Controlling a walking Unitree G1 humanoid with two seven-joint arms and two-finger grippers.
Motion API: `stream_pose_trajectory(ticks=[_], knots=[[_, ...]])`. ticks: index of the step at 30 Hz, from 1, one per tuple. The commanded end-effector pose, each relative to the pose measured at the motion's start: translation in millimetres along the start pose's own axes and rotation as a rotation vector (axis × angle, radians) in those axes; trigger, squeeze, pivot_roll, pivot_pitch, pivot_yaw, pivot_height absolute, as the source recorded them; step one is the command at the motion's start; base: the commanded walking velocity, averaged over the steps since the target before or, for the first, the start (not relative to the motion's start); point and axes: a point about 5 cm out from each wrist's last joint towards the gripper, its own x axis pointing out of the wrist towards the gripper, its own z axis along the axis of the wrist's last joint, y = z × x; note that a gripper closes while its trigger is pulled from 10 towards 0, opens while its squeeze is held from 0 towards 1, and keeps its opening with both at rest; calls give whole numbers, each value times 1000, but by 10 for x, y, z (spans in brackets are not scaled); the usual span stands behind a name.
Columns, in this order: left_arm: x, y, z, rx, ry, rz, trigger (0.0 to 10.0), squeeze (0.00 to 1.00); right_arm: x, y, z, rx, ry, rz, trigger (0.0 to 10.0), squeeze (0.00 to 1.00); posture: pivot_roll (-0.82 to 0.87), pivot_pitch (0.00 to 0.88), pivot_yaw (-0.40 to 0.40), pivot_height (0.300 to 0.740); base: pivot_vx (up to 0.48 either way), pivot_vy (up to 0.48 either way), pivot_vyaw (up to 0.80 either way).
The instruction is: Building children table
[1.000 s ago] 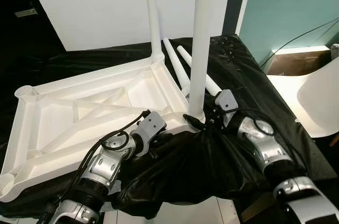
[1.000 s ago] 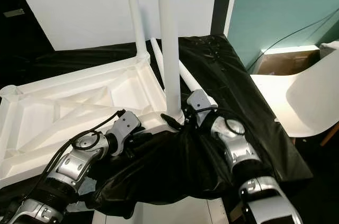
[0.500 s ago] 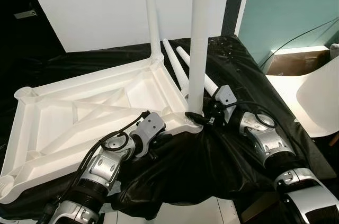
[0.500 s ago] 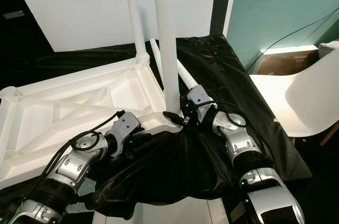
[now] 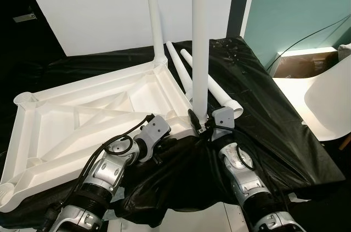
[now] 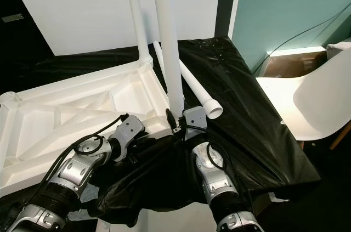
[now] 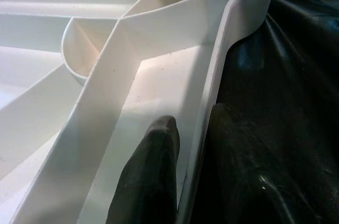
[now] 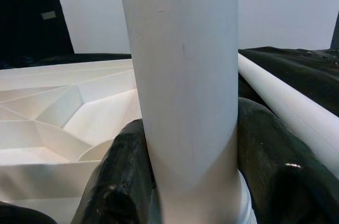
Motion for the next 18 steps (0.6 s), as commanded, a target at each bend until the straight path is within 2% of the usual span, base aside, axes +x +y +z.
stream_pose_trajectory(ticks=[1, 2, 3, 8, 9, 10, 11, 15, 16, 17, 18], knots=[[77, -256, -275, -43, 112, -141, 10000, 0, -8, -192, -163, -14, 132, -92, 0, 0, -35, 0, 47, 740, 0, 0, 0], [73, -258, -278, -44, 112, -140, 10000, 0, 11, -127, -163, -10, 139, -43, 6196, 0, -33, 0, 47, 740, 0, 0, 0], [68, -259, -283, -45, 113, -138, 10000, 0, 22, -68, -166, -3, 148, 2, 10000, 0, -31, 0, 45, 740, 0, 0, 0], [55, -258, -300, -48, 115, -136, 10000, 0, 21, 18, -154, -10, 144, 48, 10000, 0, -30, 0, 45, 740, 0, 0, 0], [52, -257, -308, -51, 117, -135, 10000, 0, 23, -29, -132, -17, 131, 112, 10000, 1000, -37, 0, 47, 740, 0, 0, 0], [50, -257, -315, -52, 119, -134, 10000, 0, 27, -87, -108, -27, 118, 169, 10000, 1000, -39, 0, 45, 740, 0, 0, 0], [50, -256, -319, -53, 120, -134, 10000, 0, 33, -139, -88, -30, 113, 220, 10000, 0, -42, 0, 45, 740, 0, 0, 0], [55, -257, -318, -53, 120, -134, 10000, 0, 40, -200, -65, -40, 107, 264, 10000, 0, -44, 0, 45, 740, 0, 0, 0], [69, -258, -311, -53, 117, -135, 10000, 0, 60, -284, -38, -59, 113, 314, 10000, 0, -52, 0, 44, 740, 0, 0, 0], [69, -258, -311, -53, 117, -135, 10000, 0, 60, -284, -38, -59, 113, 314, 10000, 0, -52, 0, 44, 740, 0, 0, 0], [86, -261, -305, -53, 116, -137, 10000, 0, 93, -385, 16, -101, 104, 351, 10000, 0, -59, 0, 45, 740, 0, 0, 0]])
